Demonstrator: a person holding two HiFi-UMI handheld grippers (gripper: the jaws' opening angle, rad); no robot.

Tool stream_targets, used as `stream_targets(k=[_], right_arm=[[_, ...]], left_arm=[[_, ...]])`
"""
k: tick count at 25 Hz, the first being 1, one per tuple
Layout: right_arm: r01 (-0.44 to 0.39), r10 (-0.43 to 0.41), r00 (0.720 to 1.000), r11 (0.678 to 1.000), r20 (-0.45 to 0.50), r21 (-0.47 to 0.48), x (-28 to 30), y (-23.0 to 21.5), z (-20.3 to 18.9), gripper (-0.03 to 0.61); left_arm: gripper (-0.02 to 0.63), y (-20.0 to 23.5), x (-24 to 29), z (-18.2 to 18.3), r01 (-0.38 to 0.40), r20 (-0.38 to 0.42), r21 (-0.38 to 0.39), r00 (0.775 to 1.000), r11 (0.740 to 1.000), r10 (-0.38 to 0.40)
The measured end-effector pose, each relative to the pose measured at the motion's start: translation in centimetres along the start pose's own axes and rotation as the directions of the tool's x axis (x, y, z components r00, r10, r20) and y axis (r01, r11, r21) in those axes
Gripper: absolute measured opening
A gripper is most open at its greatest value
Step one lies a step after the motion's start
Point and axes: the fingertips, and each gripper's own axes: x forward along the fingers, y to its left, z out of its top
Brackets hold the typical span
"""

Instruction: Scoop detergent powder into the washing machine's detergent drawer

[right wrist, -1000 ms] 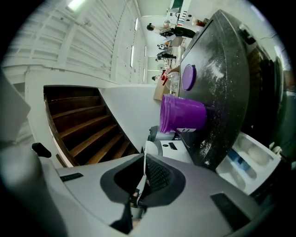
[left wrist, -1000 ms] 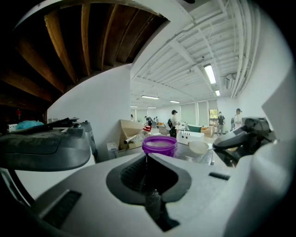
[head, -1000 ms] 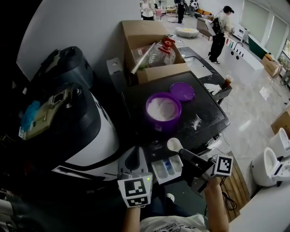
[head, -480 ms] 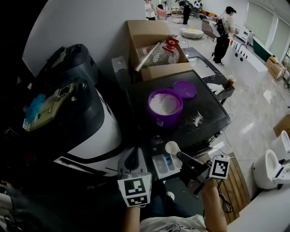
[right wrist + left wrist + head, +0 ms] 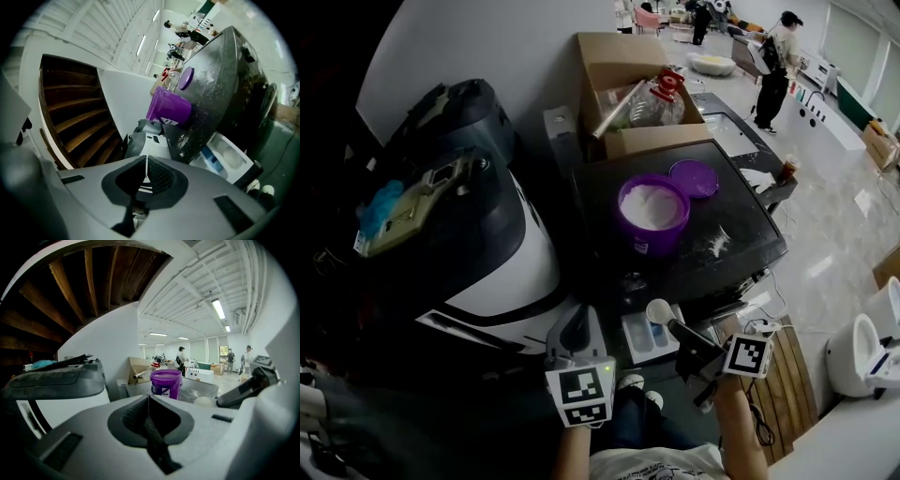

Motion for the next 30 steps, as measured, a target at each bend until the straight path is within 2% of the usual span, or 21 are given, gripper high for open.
stream_targets(k=[4,10,17,19,26,30], right_arm=[[0.091,-0.091,0.996,0.995,-0.018,-0.027,0.1,-1.1,-0.7,0.020],[0.140,-0.144,0.989,0.987,-0.041,-0.080,0.9,-2.6,-1.7,0.020],[0.222,-0.236,0.970,0.958,-0.063,-0.180,1.6,-4.4,-2.6,0.020],[0.253,-0.276,0.959,0.937,-0.067,-0.239,1.8,-4.7,-2.7,0.020],[0.324,-0.398,0.914,0.834,-0.079,-0.446,2.7,-5.7,-3.2,0.020],[0.339,-0.456,0.886,0.760,-0.083,-0.555,3.3,-6.0,-3.9,0.020]], left_arm=[[0.009,0.2,0.2,-0.5,-0.003,-0.017,-0.007,1.000,1.000,0.003],[0.009,0.4,0.5,-1.3,0.009,-0.038,-0.009,0.999,1.000,-0.010],[0.009,0.8,1.2,-2.3,0.020,-0.063,-0.010,0.998,1.000,-0.021],[0.009,0.9,1.3,-2.5,0.023,-0.067,-0.012,0.997,1.000,-0.024],[0.009,1.4,1.9,-2.9,0.029,-0.074,-0.020,0.997,0.999,-0.031],[0.009,1.8,2.0,-2.9,0.028,-0.072,-0.028,0.997,0.999,-0.030]])
